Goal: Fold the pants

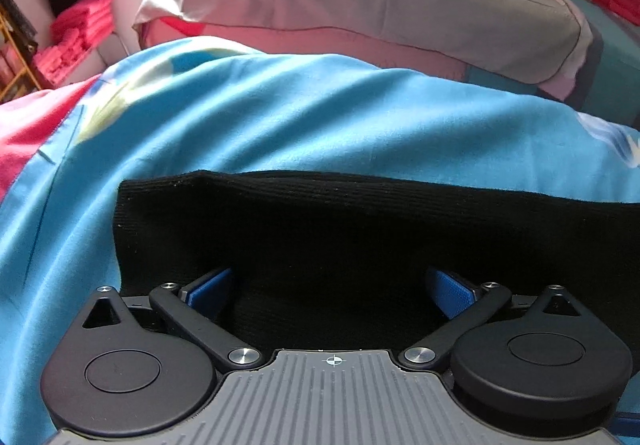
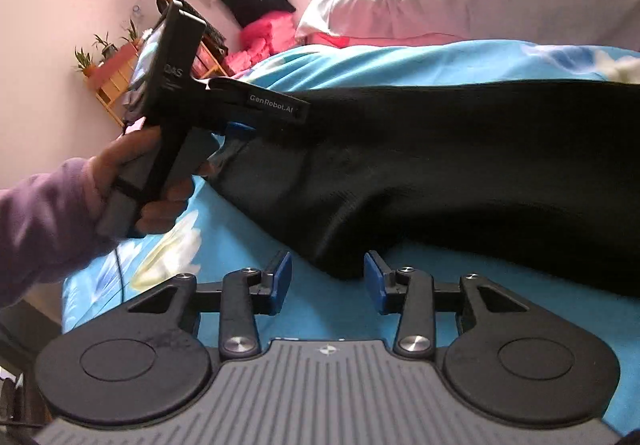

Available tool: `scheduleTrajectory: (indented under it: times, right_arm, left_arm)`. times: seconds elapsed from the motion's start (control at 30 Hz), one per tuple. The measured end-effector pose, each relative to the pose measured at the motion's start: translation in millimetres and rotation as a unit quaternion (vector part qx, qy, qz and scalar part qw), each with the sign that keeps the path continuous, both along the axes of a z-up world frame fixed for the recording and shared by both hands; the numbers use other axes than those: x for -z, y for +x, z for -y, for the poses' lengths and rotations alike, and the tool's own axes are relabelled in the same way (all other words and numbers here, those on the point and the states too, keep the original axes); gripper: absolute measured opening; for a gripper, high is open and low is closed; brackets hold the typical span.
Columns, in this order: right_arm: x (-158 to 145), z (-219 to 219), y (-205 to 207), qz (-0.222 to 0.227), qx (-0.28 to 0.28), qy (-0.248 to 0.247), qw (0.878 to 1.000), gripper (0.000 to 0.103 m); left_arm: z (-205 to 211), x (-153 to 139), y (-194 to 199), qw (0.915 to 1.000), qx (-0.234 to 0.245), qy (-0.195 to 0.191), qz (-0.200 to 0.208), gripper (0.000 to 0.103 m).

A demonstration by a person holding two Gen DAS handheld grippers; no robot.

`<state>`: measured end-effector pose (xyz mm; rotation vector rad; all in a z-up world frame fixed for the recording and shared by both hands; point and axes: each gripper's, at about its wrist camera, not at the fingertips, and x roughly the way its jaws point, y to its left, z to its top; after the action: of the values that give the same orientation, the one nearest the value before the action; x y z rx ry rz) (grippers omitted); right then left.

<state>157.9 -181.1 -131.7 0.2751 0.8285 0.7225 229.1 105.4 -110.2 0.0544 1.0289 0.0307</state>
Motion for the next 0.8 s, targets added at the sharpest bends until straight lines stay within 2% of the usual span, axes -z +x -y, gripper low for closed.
scheduleTrajectory:
  times: [0.07, 0.13, 0.2, 0.23, 0.27, 0.33, 0.43, 0.53, 0.57, 0.6, 0.63, 0.67, 0.7, 0.73, 0.77, 0.8]
  right_arm:
    - [2, -5, 10, 0.026, 0.02, 0.02, 0.999, 0.046]
    - [14, -4, 27, 0.01, 0.036, 0.046, 0.998, 0.047]
    - [27, -2, 44, -0.068, 0.016, 0.086, 0.994, 0.047]
    - [31, 0, 48, -0.108, -0.018, 0.118, 0.987, 0.058]
    - [30, 5, 42, -0.112, -0.046, 0.138, 0.983, 0.061]
    - [26, 15, 31, -0.095, -0.065, 0.144, 0.983, 0.06]
    - [25, 24, 39, -0.07, -0.011, 0.128, 0.989, 0.055]
    - [34, 18, 56, -0.081, -0.003, 0.159, 0.984, 0.055]
    - [38, 10, 59, -0.099, -0.026, 0.168, 0.98, 0.056]
    - [43, 0, 60, -0.127, -0.075, 0.18, 0.973, 0.061]
    - [42, -7, 59, -0.133, -0.106, 0.174, 0.97, 0.063]
    - [37, -10, 54, -0.103, -0.116, 0.148, 0.977, 0.062]
    - [35, -8, 56, -0.09, -0.115, 0.135, 0.98, 0.056]
    - [37, -2, 63, -0.093, -0.086, 0.14, 0.982, 0.053]
    - [41, 10, 71, -0.103, -0.029, 0.16, 0.981, 0.05]
    - [45, 18, 78, -0.116, 0.011, 0.182, 0.976, 0.04]
  left_arm:
    - [0, 1, -2, 1.0, 0.004, -0.003, 0.003, 0.103]
    - [0, 2, -3, 0.9999, 0.008, -0.001, 0.007, 0.103]
    - [0, 1, -3, 0.9999, 0.009, -0.002, 0.008, 0.103]
    - [-1, 0, -4, 0.9999, 0.011, -0.003, 0.009, 0.103]
    - [-1, 0, -5, 0.9998, 0.014, -0.004, 0.01, 0.103]
    - [-2, 0, -7, 0.9997, 0.019, -0.004, 0.013, 0.103]
    - [-1, 0, -9, 0.9997, 0.018, -0.005, 0.018, 0.103]
    - [-1, 0, -9, 0.9997, 0.017, -0.003, 0.019, 0.103]
    - [-1, 0, -9, 0.9997, 0.018, -0.004, 0.019, 0.103]
    - [-1, 0, -9, 0.9996, 0.019, -0.004, 0.018, 0.103]
    - [-1, 0, -9, 0.9996, 0.021, -0.004, 0.017, 0.103]
    - [-2, 0, -9, 0.9996, 0.023, -0.004, 0.016, 0.103]
    - [-2, 0, -9, 0.9996, 0.024, -0.004, 0.016, 0.103]
    - [-2, 0, -9, 0.9996, 0.024, -0.005, 0.016, 0.103]
    - [-2, 0, -9, 0.9996, 0.024, -0.005, 0.017, 0.103]
    - [-2, 0, -9, 0.9996, 0.023, -0.004, 0.018, 0.103]
